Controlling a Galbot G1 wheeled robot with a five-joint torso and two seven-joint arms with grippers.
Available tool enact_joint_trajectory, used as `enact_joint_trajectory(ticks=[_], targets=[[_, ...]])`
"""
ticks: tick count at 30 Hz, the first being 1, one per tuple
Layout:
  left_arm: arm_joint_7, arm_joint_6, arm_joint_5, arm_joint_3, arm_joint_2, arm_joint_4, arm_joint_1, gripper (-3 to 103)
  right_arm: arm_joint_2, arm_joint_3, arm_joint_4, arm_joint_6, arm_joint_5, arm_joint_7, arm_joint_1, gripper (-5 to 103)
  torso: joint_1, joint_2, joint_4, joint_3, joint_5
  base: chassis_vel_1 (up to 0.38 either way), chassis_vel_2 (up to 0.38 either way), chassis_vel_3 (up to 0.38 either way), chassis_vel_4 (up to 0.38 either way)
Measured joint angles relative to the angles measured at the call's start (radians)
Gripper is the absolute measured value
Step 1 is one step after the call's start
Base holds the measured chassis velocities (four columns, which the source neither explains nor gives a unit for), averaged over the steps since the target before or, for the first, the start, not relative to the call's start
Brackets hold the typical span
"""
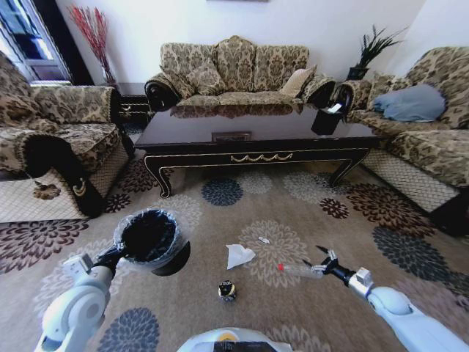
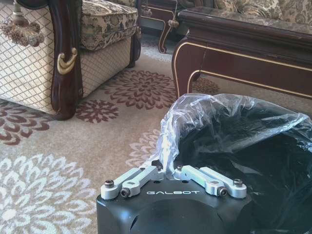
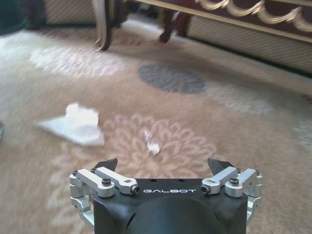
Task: Move to the front of the table and pick up the trash from the floor, then place it into the trash bin.
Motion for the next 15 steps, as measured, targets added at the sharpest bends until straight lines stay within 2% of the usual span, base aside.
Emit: enact_joint_trajectory(ticks=[3,4,5,7,15], targets=[[-0.001,0.002,0.000,-0.008,0.000,-0.010,0.011,4,0.027,-0.034,-0.096,0.024,-0.083,-0.030,0.080,100,0.000,0.000,0.0001,0.000,0.0005,0.000,0.000,0.000,0.000],[-0.002,0.003,0.000,-0.016,0.000,-0.016,0.019,4,0.045,-0.051,-0.153,0.040,-0.142,-0.040,0.124,100,0.000,0.000,0.0003,0.000,0.0002,0.000,0.000,0.000,0.000],[-0.002,0.003,0.000,-0.016,0.000,-0.016,0.019,4,0.045,-0.051,-0.153,0.040,-0.142,-0.040,0.124,100,0.000,0.000,0.0003,0.000,0.0002,0.000,0.000,0.000,0.000],[-0.003,0.005,-0.002,-0.027,-0.001,-0.026,0.031,4,0.068,-0.066,-0.213,0.061,-0.207,-0.055,0.170,100,0.000,0.000,0.0001,0.000,0.0000,0.000,0.000,0.000,0.000],[-0.005,0.007,-0.004,-0.049,-0.006,-0.041,0.056,4,0.115,-0.111,-0.325,0.088,-0.287,-0.091,0.261,100,0.000,0.000,0.0001,0.000,0.0001,0.000,0.000,0.000,0.000]])
